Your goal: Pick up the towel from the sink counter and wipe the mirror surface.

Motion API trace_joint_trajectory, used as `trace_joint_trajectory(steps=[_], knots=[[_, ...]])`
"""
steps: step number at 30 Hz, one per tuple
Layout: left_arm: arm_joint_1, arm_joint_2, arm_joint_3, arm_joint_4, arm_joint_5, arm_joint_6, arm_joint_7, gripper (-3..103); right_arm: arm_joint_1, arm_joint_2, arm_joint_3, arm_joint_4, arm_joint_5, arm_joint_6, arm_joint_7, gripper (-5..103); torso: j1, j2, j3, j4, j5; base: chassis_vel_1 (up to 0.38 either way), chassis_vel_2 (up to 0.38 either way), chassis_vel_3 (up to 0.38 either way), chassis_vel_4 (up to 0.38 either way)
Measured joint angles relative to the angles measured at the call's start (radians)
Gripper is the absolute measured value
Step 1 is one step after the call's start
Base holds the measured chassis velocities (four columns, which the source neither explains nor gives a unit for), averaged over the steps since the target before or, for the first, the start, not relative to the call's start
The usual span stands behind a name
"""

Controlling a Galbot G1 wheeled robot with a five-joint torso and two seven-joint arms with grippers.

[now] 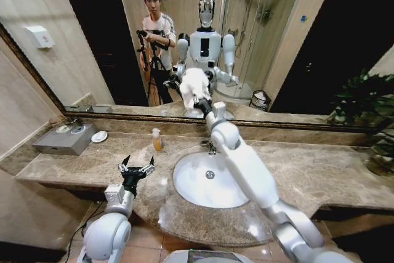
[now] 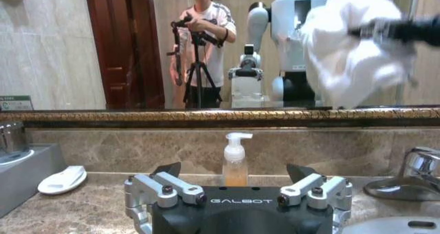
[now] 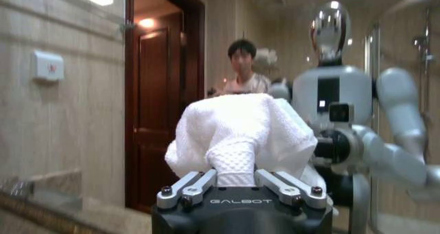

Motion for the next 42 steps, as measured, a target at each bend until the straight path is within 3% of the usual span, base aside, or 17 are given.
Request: trace_joint_trajectory(steps=[6, 12, 21, 31, 36, 42], knots=[[0.000, 0.000, 0.000, 0.000, 0.000, 0.000, 0.000, 100, -0.044, -0.010, -0.009, -0.006, -0.068, 0.033, -0.035, 10, 0.000, 0.000, 0.000, -0.0004, 0.0001, 0.000, 0.000, 0.000, 0.000], [0.000, 0.000, 0.000, 0.000, 0.000, 0.000, 0.000, 100, 0.040, -0.023, -0.006, 0.052, -0.015, 0.024, 0.025, 10, 0.000, 0.000, 0.000, 0.0000, 0.0000, 0.000, 0.000, 0.000, 0.000], [0.000, 0.000, 0.000, 0.000, 0.000, 0.000, 0.000, 100, 0.040, -0.051, 0.022, 0.083, 0.002, 0.016, 0.027, 10, 0.000, 0.000, 0.000, -0.0001, 0.0000, 0.000, 0.000, 0.000, 0.000], [0.000, 0.000, 0.000, 0.000, 0.000, 0.000, 0.000, 100, -0.196, -0.067, 0.062, 0.128, -0.053, 0.045, -0.008, 10, 0.000, 0.000, 0.000, -0.0002, 0.0003, 0.000, 0.000, 0.000, 0.000], [0.000, 0.000, 0.000, 0.000, 0.000, 0.000, 0.000, 100, -0.330, -0.137, 0.122, 0.271, -0.038, 0.022, -0.017, 10, 0.000, 0.000, 0.000, -0.0005, 0.0003, 0.000, 0.000, 0.000, 0.000], [0.000, 0.000, 0.000, 0.000, 0.000, 0.000, 0.000, 100, -0.469, -0.246, 0.187, 0.453, 0.003, -0.009, 0.049, 10, 0.000, 0.000, 0.000, -0.0001, 0.0004, 0.000, 0.000, 0.000, 0.000]])
